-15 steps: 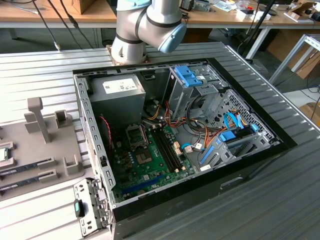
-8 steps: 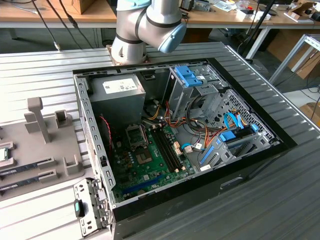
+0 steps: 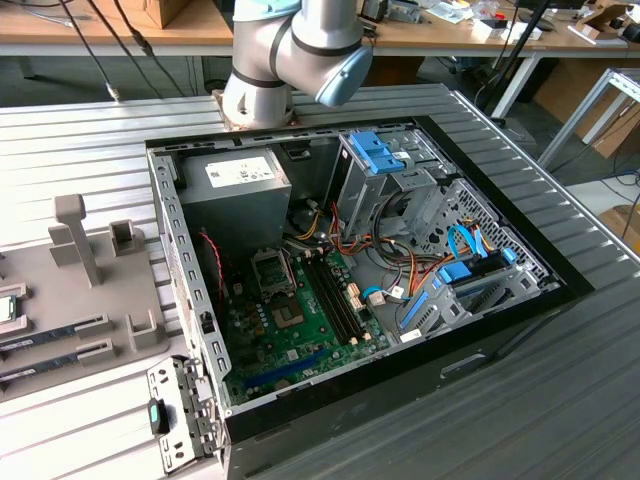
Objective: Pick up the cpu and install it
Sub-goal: 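Reach for the cpu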
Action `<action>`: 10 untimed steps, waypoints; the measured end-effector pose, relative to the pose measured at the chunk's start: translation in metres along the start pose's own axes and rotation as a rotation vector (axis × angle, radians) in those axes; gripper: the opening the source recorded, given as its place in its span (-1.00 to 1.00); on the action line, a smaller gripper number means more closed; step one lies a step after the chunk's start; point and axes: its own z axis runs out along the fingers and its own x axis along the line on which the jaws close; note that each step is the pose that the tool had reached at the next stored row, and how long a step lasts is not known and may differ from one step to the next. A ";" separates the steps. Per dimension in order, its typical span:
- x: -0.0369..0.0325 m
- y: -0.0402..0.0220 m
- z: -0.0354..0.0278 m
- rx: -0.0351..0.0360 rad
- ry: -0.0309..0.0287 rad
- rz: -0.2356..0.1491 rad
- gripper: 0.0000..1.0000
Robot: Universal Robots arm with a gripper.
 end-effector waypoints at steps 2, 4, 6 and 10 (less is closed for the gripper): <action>0.0004 -0.0002 0.0045 0.0001 0.0001 0.000 -0.79; 0.0004 -0.0002 0.0049 0.0002 0.0002 0.000 -0.79; 0.0004 -0.0002 0.0056 0.0001 0.0000 0.000 -0.79; 0.0005 -0.0003 0.0067 0.0001 0.0001 0.000 -0.79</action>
